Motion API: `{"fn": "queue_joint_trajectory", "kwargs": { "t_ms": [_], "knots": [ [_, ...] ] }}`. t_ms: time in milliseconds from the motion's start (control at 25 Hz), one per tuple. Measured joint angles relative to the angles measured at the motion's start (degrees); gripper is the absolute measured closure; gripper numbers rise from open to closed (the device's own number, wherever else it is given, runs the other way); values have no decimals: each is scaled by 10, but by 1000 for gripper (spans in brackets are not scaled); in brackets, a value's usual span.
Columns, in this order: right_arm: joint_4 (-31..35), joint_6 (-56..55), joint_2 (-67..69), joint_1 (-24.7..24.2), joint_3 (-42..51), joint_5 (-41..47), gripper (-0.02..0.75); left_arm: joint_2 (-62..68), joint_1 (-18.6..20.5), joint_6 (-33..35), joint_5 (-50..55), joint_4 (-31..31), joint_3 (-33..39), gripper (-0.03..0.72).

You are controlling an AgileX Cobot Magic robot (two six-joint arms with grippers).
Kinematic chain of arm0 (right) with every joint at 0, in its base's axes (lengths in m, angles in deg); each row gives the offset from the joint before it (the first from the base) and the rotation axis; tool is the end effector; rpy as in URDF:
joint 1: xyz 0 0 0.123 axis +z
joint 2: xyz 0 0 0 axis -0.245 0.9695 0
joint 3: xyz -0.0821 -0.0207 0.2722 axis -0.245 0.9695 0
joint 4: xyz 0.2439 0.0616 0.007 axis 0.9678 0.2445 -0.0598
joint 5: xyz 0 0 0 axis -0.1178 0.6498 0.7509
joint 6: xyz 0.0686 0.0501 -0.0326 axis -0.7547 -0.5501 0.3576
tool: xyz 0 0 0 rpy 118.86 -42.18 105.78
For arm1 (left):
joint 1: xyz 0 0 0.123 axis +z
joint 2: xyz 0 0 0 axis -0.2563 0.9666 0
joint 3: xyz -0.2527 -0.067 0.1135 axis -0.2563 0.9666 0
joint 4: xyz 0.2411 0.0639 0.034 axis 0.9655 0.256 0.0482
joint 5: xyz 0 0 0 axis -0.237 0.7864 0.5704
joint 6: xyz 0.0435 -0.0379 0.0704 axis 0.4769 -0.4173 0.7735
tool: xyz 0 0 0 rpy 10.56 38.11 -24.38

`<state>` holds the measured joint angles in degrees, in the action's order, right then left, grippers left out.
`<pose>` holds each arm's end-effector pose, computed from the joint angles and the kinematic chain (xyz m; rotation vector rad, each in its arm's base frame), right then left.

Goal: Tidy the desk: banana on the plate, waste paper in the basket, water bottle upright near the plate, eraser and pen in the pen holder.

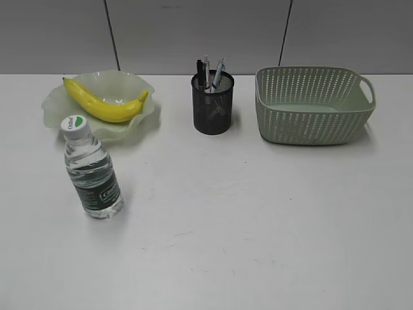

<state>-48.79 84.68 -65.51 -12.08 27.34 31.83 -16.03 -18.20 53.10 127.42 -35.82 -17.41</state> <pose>-0.0067 -0.0002 0.2817 -0.0756 2.0001 -0.0015 -0.0103 -0.0008 0.2883 0.0957 1.9915 -0.0348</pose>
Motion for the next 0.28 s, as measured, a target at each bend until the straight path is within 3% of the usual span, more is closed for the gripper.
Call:
{"fn": "queue_joint_trajectory", "kwargs": {
  "t_ms": [280],
  "knots": [
    [0,-1,0,0,0,0,305,0,0,0,0,0,0,450]
  ]
}}
